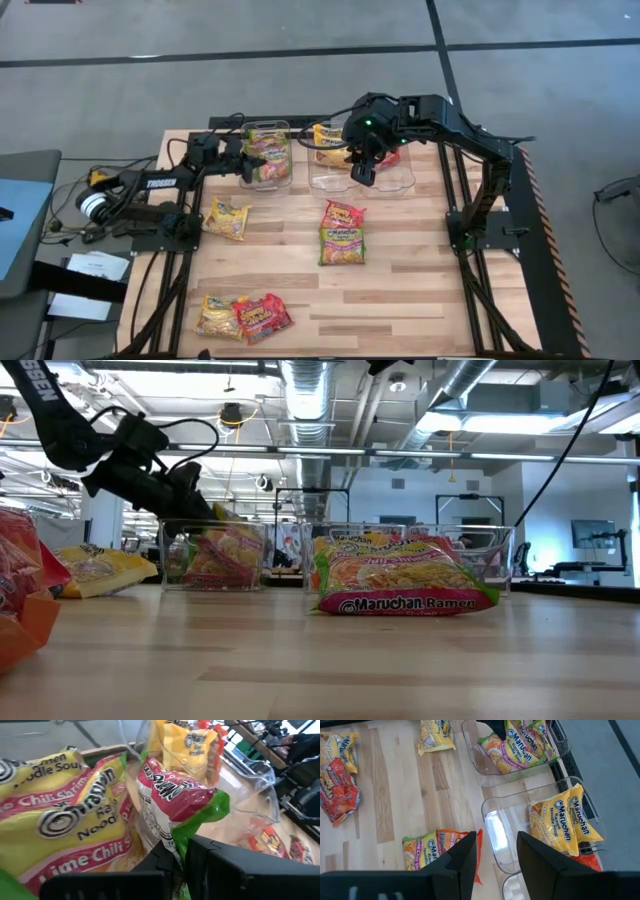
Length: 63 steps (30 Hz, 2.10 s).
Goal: Sort Maruchan noodles
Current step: Put the green noodle pack into the left transparent bin, then put the red noodle pack into the right transparent bin
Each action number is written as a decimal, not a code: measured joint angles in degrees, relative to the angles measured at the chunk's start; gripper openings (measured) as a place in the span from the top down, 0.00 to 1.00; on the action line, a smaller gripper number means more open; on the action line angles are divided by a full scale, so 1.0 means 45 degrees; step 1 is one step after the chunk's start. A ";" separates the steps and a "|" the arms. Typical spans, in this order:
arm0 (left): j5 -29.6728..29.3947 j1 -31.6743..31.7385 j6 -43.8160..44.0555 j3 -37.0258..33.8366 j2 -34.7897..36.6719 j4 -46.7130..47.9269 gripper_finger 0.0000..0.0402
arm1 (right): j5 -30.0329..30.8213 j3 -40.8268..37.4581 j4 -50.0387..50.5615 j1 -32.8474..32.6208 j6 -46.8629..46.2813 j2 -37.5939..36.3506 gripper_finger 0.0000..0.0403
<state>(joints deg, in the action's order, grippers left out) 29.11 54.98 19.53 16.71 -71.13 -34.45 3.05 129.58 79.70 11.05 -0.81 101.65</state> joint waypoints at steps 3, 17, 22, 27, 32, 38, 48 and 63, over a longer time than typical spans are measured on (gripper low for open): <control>-0.0501 0.0000 -0.0125 0.0000 -0.0039 0.0003 0.97 | 0.0000 0.0000 0.0000 0.0000 0.0191 0.0000 0.60; -0.1315 0.0000 -0.0855 0.0015 -0.0039 0.0642 0.96 | -0.0003 0.0000 0.0005 0.0000 0.0226 0.0000 0.60; -0.1242 -0.0005 -0.0864 0.0024 -0.0029 0.0848 0.96 | -0.0002 0.0000 0.0005 -0.0001 0.0222 0.0000 0.60; -0.1240 -0.0005 -0.0727 0.0024 -0.0029 0.0814 0.95 | -0.0005 0.0000 0.0005 0.0000 0.0197 0.0000 0.60; -0.1406 -0.0005 -0.0343 0.0024 -0.0034 0.0636 0.86 | -0.0005 0.0000 0.0010 0.0000 0.0192 0.0000 0.60; -0.1626 0.0001 -0.0188 0.0019 -0.0039 0.0372 0.74 | -0.0005 0.0000 0.0015 -0.0003 0.0187 0.0000 0.60; -0.1473 0.0023 0.0584 0.0019 0.0160 0.0366 0.57 | -0.0005 0.0000 0.0019 0.0000 0.0182 0.0000 0.60; -0.1318 0.0733 0.0631 0.0000 0.2190 0.0373 0.56 | -0.0010 -0.0005 0.0672 -0.0005 0.0181 0.0000 0.60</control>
<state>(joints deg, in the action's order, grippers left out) 23.18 58.28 22.37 16.71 -61.28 -32.77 3.01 129.56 82.73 11.03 0.00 101.65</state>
